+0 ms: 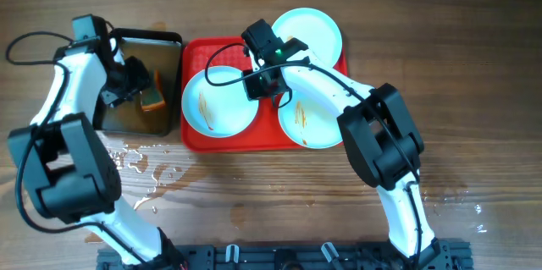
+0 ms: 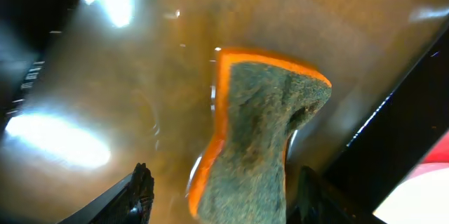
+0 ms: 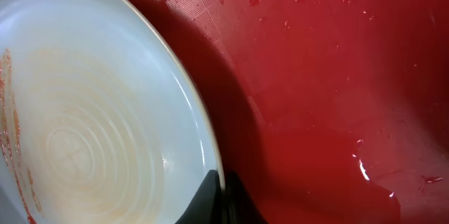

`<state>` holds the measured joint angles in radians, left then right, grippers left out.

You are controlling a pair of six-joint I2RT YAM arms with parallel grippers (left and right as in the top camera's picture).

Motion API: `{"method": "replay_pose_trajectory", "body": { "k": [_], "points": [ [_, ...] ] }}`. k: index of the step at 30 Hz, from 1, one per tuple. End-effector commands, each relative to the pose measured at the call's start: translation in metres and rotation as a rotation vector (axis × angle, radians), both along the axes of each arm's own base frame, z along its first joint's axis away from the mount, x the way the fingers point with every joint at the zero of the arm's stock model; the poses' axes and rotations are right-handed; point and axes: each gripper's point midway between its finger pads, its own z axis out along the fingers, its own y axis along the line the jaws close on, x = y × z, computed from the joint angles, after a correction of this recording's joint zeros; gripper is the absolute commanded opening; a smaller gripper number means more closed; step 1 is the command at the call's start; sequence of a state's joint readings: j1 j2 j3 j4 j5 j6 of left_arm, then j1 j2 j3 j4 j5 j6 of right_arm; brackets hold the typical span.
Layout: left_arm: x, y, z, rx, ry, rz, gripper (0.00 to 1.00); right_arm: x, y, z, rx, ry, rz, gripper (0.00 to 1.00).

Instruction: Clean dirty plates on tray and stack at the side

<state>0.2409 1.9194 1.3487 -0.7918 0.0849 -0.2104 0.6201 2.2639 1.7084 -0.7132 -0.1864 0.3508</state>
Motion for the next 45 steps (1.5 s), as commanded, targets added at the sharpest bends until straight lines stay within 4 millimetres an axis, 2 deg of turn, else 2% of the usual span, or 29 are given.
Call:
{"method": "replay_pose_trajectory", "body": {
  "k": [1, 4, 10, 17, 20, 22, 25, 28, 32, 39, 42, 45],
  "points": [
    [0.006, -0.014, -0.015, -0.020, 0.016, -0.078, 0.64, -0.005, 0.000, -0.015, -0.008, 0.035, 0.014, 0.04],
    [0.008, -0.018, -0.019, -0.017, 0.018, -0.092, 0.62, -0.004, 0.000, -0.015, -0.007, 0.033, 0.014, 0.04],
    [0.014, -0.017, -0.024, -0.008, 0.000, -0.093, 0.52, -0.004, 0.000, -0.015, -0.007, 0.033, 0.014, 0.04],
    [0.013, -0.021, -0.037, -0.015, 0.026, -0.102, 0.55, -0.004, 0.000, -0.015, -0.007, 0.033, 0.014, 0.05],
    [0.014, -0.023, -0.043, -0.017, 0.032, -0.107, 0.53, -0.004, 0.000, -0.015, -0.007, 0.033, 0.014, 0.04],
    [0.014, -0.022, -0.044, -0.015, 0.033, -0.106, 0.43, -0.004, 0.000, -0.015, -0.007, 0.033, 0.014, 0.05],
    [0.014, -0.019, -0.044, -0.002, 0.035, -0.102, 0.05, -0.005, 0.000, -0.015, -0.008, 0.034, 0.014, 0.04],
    [0.012, -0.019, -0.043, 0.000, 0.042, -0.098, 0.04, -0.005, 0.000, -0.015, -0.008, 0.036, 0.014, 0.04],
    [0.010, -0.020, -0.027, 0.000, 0.040, -0.098, 0.04, -0.006, 0.001, -0.015, -0.002, 0.040, 0.015, 0.04],
    [0.014, -0.019, 0.032, 0.029, -0.078, -0.098, 0.04, -0.017, 0.010, -0.007, 0.119, 0.137, 0.035, 0.04],
    [0.012, -0.019, 0.052, 0.039, -0.118, -0.102, 0.04, -0.014, 0.005, -0.007, 0.127, 0.147, 0.023, 0.04],
    [0.009, -0.020, 0.064, 0.043, -0.137, -0.102, 0.04, -0.010, -0.002, -0.007, 0.124, 0.154, 0.009, 0.04]
  ]
}}
